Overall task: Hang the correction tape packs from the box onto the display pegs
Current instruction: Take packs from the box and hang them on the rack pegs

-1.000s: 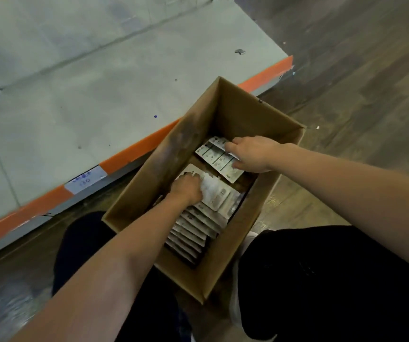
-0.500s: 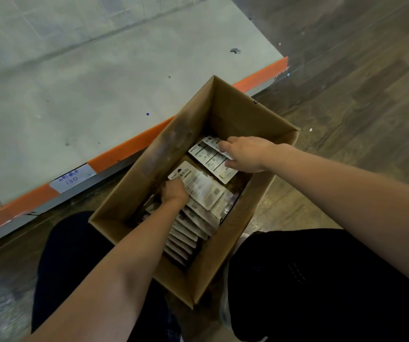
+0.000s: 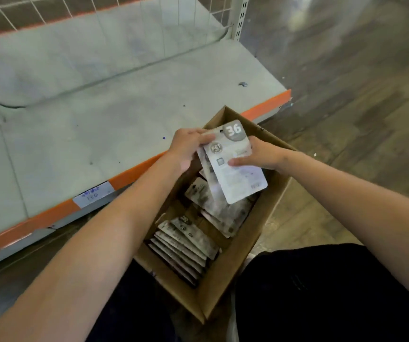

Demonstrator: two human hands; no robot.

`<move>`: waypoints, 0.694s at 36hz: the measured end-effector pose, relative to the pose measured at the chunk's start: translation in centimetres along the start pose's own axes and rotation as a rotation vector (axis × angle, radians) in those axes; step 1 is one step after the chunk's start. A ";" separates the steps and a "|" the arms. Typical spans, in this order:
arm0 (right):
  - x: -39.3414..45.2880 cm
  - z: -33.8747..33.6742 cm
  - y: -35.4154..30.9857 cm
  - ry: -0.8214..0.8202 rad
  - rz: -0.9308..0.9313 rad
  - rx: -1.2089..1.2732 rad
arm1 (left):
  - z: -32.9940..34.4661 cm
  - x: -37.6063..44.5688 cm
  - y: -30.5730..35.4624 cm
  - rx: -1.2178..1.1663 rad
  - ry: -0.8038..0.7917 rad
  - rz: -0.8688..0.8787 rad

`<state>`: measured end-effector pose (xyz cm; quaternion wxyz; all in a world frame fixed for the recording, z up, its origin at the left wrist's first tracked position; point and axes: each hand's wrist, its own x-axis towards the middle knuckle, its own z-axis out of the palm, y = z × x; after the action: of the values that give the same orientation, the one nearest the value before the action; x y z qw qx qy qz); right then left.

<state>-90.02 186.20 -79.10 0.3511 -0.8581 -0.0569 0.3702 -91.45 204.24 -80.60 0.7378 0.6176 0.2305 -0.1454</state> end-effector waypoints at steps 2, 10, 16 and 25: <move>-0.5 -0.4 -0.5 -0.037 -0.043 0.218 | -0.2 0.1 1.0 -0.201 -0.002 -0.026; -1.3 -0.5 -2.8 0.031 -0.107 0.432 | -0.6 -0.2 2.1 -0.330 0.106 0.055; -0.3 0.5 -6.4 0.184 -0.145 0.414 | -0.5 -2.1 1.8 0.196 0.221 0.104; -0.2 1.9 -9.6 0.058 -0.165 0.317 | -3.7 -4.6 3.3 0.028 -0.144 0.117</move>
<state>-89.87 194.42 -73.70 0.5128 -0.7946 -0.0579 0.3197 -94.32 208.21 -75.93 0.7510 0.6282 0.1381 -0.1494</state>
